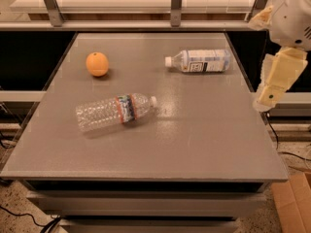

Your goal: Pick blue plastic bottle

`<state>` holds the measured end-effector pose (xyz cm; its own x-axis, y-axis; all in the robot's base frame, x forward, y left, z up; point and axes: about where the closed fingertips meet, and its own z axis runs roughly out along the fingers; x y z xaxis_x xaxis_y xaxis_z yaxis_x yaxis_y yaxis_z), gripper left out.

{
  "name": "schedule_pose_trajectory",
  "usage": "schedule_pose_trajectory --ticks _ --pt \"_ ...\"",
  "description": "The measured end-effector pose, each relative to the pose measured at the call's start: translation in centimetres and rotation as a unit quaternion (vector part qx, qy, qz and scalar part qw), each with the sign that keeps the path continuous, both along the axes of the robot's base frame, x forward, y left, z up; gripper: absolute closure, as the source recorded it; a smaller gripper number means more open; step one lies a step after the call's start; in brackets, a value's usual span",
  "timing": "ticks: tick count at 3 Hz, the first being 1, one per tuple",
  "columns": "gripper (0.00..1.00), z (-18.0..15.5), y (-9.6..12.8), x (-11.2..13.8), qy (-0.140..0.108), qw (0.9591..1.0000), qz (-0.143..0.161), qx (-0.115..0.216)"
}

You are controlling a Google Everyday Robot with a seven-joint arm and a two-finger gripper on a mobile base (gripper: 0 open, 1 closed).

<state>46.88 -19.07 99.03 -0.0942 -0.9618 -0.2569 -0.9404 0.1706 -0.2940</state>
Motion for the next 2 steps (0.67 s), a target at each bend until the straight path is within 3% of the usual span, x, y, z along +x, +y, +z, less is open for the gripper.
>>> schedule_pose_trajectory --ticks 1,2 --pt "0.0 -0.2 2.6 2.6 -0.015 0.9986 0.05 -0.01" --pt "0.0 -0.5 5.3 5.7 -0.034 0.9945 0.094 -0.03"
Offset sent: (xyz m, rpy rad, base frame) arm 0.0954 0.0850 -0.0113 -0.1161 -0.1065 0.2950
